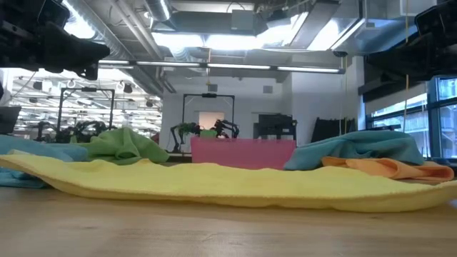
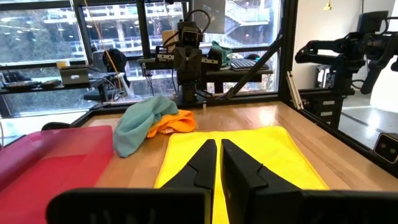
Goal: Roll microfiber towels into tight, uniform cylinder then place into a basket
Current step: Roll the yellow microfiber cloth
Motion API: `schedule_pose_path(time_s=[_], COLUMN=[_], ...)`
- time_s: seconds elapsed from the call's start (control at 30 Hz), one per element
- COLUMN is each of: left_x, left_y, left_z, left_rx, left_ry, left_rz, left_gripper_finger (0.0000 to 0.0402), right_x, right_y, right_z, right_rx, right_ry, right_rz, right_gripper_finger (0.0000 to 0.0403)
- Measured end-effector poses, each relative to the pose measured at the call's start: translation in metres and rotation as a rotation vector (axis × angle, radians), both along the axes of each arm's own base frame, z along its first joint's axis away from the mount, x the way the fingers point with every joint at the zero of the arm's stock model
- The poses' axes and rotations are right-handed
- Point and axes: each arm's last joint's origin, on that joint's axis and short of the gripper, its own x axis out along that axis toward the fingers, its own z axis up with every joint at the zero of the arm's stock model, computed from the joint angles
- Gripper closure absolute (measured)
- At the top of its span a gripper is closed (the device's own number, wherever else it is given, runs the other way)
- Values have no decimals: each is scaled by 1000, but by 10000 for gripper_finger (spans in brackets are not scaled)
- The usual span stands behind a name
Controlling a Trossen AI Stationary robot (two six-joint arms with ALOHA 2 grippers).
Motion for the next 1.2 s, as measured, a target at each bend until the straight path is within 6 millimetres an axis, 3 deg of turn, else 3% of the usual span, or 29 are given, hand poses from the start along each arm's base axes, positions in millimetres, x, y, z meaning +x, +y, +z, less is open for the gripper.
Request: schedule_pose_path(time_s=[0.17,0.33,0.6,1.0,1.2], left_x=[0,-1,2,64,89], left_y=[0,2,0,-19,-29], left_z=[1,14,52,121,143], left_rx=[-26,-15,63,156,143], left_ry=[-6,-132,-117,357,457], left_rz=[7,57,20,-32,-10], left_gripper_finger=[388,388,388,388,388], right_x=[0,0,0,0,0], right_y=[0,0,0,0,0], right_z=[0,0,0,0,0], right_rx=[0,0,0,0,0], right_ry=[0,0,0,0,0], right_rz=[0,0,0,0,1], right_gripper_finger=[373,373,373,373,373])
